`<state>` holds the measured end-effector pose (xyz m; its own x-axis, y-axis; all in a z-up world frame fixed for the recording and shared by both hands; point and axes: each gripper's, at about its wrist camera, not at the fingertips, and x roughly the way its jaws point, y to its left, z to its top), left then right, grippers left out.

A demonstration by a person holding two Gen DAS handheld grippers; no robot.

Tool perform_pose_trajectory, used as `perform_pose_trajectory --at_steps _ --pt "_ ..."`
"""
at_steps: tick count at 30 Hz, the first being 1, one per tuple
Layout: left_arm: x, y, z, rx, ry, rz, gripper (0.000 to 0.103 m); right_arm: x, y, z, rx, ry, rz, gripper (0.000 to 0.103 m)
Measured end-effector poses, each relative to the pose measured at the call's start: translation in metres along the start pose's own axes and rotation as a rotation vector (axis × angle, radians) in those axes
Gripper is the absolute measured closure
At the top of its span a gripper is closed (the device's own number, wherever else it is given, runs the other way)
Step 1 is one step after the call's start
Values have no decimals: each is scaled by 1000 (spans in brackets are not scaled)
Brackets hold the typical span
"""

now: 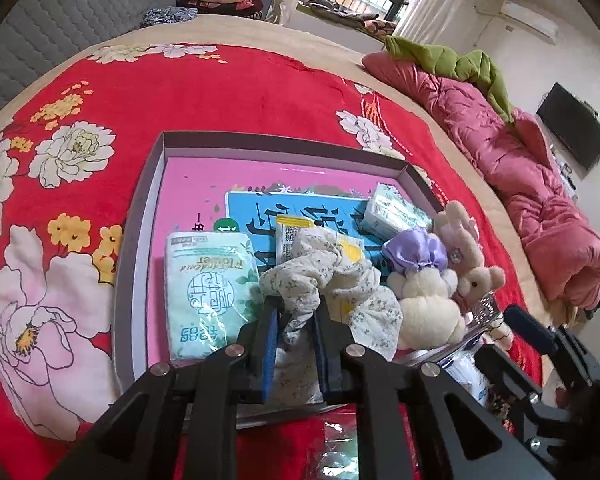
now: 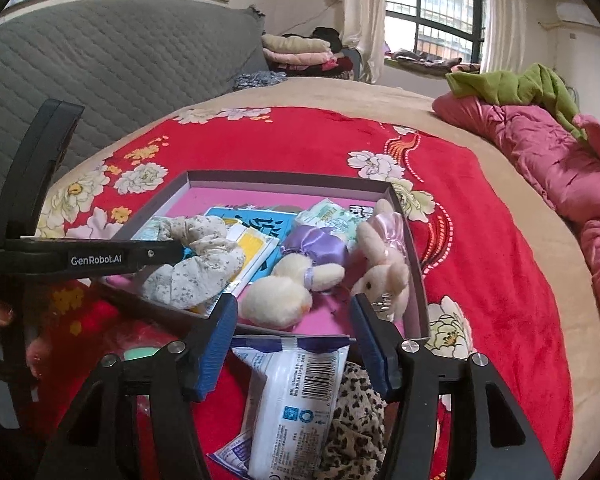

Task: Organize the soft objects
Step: 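Open both grippers to release the scrunchie and the plush in the box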

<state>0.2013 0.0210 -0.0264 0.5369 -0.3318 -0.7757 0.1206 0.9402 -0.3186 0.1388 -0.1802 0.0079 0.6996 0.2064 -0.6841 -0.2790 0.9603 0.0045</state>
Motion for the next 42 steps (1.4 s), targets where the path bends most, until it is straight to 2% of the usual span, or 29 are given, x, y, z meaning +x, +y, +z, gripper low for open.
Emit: perform_pose_trajectory --at_steps 4,10,14,15,21,25,36,42 --pt "0 -1 0 2 4 -9 80 -1 -2 -1 5 4 -15 43" --pt "-2 -2 -1 27 2 -2 77 -2 -4 -3 11 8 -22 42" --pt "-5 -2 -1 34 -5 -13 61 -3 -4 -4 17 6 -17 39" --pt "-5 -3 -1 38 -5 -13 60 -3 -4 -4 14 6 -20 38" --pt "-8 -1 -1 40 -13 -8 59 -6 -4 -4 15 2 -31 37" --pt "-15 0 0 41 -38 -11 52 -9 -6 -3 18 -4 -39 37" --pt "-37 4 5 35 -112 -62 47 -20 -16 -2 32 -26 -65 36" --pt "-47 3 6 34 -148 -61 47 -30 -23 0 33 -39 -90 36"
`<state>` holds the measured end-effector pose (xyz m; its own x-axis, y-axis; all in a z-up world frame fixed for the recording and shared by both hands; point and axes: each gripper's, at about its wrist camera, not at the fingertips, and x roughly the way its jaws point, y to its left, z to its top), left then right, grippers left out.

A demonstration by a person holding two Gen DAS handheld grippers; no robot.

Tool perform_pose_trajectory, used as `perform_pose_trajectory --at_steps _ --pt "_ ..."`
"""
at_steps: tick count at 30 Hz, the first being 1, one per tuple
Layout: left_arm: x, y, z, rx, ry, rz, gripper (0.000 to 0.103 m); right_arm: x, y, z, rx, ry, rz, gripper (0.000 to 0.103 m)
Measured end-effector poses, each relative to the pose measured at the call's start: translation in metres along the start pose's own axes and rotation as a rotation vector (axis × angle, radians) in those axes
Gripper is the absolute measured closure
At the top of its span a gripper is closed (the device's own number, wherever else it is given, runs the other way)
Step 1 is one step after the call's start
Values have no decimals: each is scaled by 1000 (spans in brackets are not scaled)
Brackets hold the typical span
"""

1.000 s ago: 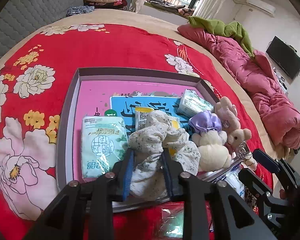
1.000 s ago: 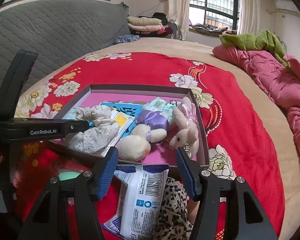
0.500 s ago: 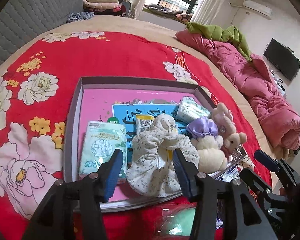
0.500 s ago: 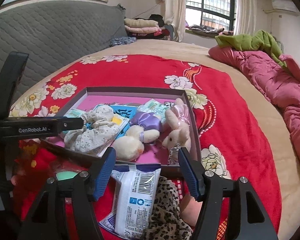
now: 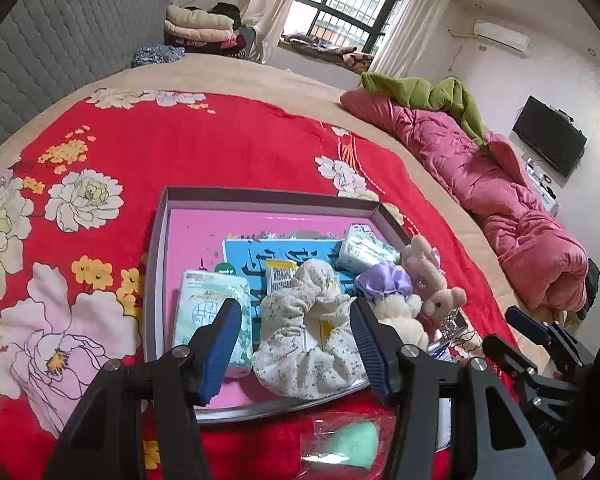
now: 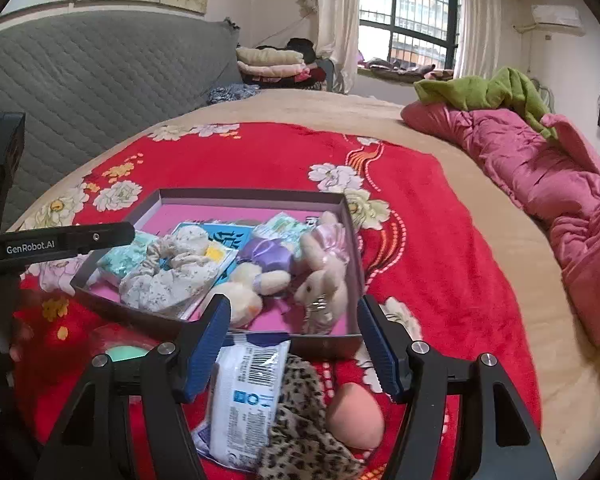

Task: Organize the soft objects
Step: 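Withdraw both grippers from the box toward the remaining items, then move the left gripper to the bagged green sponge while the right approaches the pink sponge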

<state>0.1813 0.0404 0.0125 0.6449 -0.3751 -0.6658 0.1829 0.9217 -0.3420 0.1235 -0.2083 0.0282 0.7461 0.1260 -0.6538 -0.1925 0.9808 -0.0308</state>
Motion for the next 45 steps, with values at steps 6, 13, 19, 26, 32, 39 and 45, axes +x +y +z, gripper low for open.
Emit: perform_pose_trajectory --at_steps 6,13,19,26,32,39,45 --pt "-13 0 0 8 -42 13 43 -18 -18 4 13 -32 -46 34" --pt "-28 -7 -10 28 -67 24 41 -36 -33 8 30 -46 -81 34" --pt "-41 -17 -21 54 -99 39 41 -52 -33 4 13 -59 -85 34" --pt "-55 -32 -38 62 -109 49 41 -71 -38 -4 7 -76 -92 32" --pt "-62 -42 -47 68 -103 50 41 -84 -48 -6 17 -98 -114 30" --pt "-67 -46 -59 67 -79 47 41 -87 -49 -12 13 -88 -99 30" --pt "-68 -52 -69 75 -49 43 41 -84 -46 -23 10 -70 -79 30"
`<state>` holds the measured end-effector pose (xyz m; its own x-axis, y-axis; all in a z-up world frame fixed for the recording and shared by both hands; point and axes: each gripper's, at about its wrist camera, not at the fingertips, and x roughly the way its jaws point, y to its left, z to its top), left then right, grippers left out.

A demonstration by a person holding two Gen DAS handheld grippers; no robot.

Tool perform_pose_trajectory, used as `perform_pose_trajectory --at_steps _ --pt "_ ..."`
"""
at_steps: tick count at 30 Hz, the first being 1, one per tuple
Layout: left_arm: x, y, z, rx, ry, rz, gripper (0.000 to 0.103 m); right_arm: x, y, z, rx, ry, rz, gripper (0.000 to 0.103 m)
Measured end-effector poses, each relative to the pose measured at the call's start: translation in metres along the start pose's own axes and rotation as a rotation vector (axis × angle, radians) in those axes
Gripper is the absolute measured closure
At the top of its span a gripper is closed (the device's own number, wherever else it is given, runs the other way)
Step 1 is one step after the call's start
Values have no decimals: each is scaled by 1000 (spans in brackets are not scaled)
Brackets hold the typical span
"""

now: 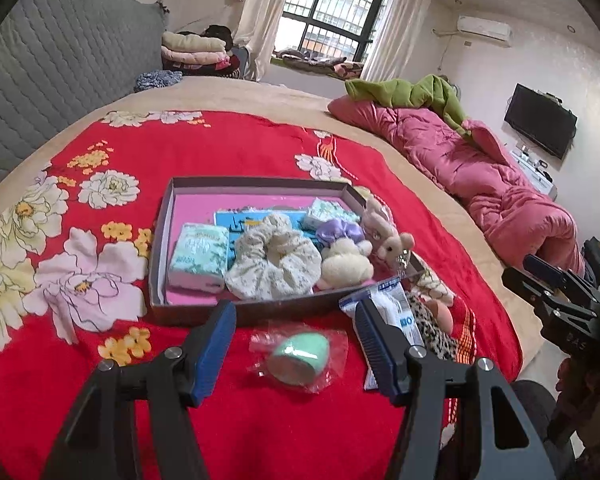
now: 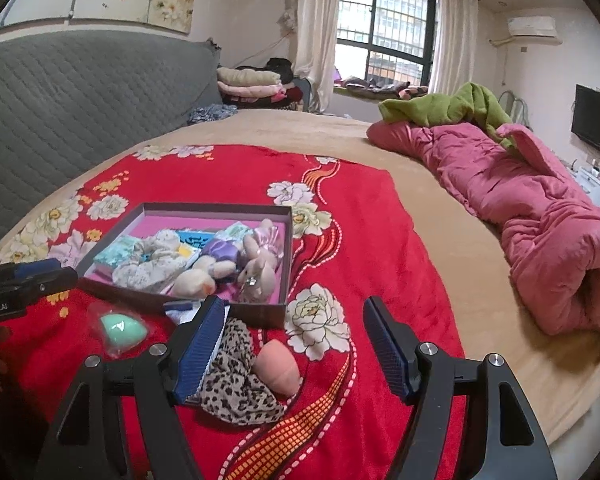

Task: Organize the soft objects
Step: 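Move the left gripper to the bagged green sponge while the right approaches the pink sponge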

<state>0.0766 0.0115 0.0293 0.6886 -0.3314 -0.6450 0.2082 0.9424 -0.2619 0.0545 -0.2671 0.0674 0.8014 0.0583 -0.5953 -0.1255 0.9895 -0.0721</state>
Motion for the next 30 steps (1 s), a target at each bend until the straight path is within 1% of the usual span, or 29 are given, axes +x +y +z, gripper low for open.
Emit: perform_pose_trajectory --at_steps 11,24,30 --pt "6 -23 -22 66 74 -2 41 3 3 -17 -11 34 22 30" --pt "18 -26 -32 82 121 13 41 14 0 -34 -3 80 34 30" --pt "27 -29 -36 98 143 23 41 17 0 -39 -6 87 42 30"
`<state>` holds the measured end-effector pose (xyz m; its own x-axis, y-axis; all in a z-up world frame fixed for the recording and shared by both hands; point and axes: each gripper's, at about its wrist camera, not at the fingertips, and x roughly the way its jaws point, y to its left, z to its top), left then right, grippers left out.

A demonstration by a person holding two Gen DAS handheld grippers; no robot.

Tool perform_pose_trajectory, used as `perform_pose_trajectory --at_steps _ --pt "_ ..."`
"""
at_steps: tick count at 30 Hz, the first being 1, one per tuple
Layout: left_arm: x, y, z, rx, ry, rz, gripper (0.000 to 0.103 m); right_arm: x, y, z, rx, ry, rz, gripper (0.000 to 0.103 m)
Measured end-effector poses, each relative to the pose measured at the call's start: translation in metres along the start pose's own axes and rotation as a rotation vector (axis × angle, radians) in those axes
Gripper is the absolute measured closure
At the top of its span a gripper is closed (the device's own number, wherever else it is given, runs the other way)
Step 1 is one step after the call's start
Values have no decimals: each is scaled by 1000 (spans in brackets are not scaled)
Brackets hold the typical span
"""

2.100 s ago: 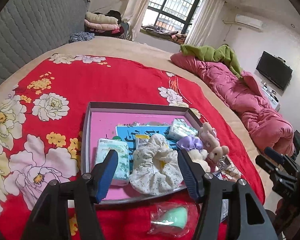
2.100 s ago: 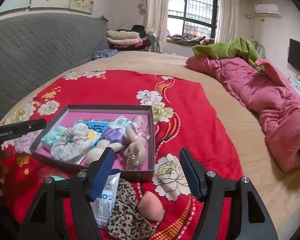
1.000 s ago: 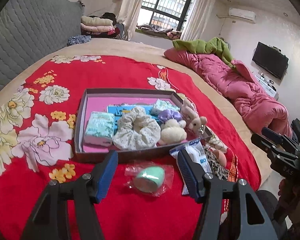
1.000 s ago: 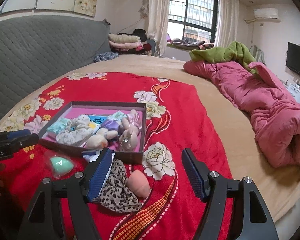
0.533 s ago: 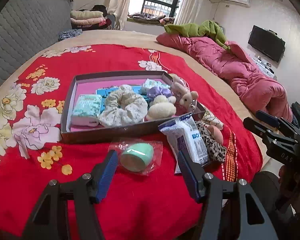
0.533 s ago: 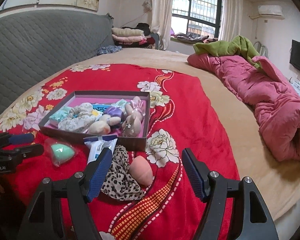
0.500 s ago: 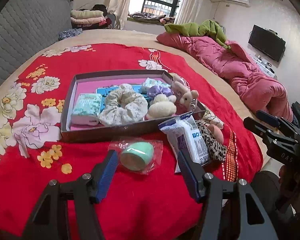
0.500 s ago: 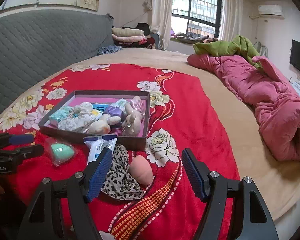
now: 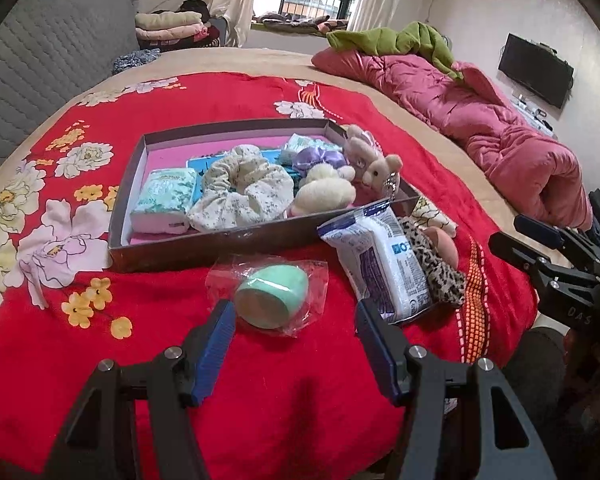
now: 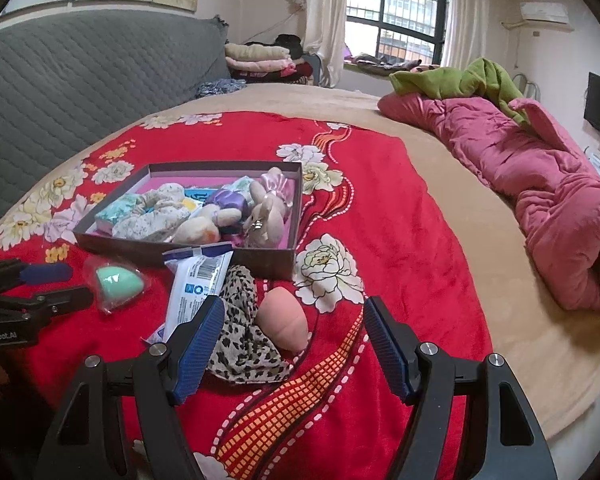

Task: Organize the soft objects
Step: 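Move the left gripper to the bagged green sponge while the right approaches the pink sponge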

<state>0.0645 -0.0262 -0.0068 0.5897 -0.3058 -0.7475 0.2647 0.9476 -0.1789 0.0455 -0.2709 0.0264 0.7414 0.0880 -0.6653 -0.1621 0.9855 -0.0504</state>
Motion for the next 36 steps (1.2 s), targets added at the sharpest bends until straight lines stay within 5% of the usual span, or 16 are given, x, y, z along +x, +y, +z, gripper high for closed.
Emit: perform_pose_trajectory --at_steps 36 --pt "46 16 11 -31 47 32 41 44 -15 -13 50 79 16 30"
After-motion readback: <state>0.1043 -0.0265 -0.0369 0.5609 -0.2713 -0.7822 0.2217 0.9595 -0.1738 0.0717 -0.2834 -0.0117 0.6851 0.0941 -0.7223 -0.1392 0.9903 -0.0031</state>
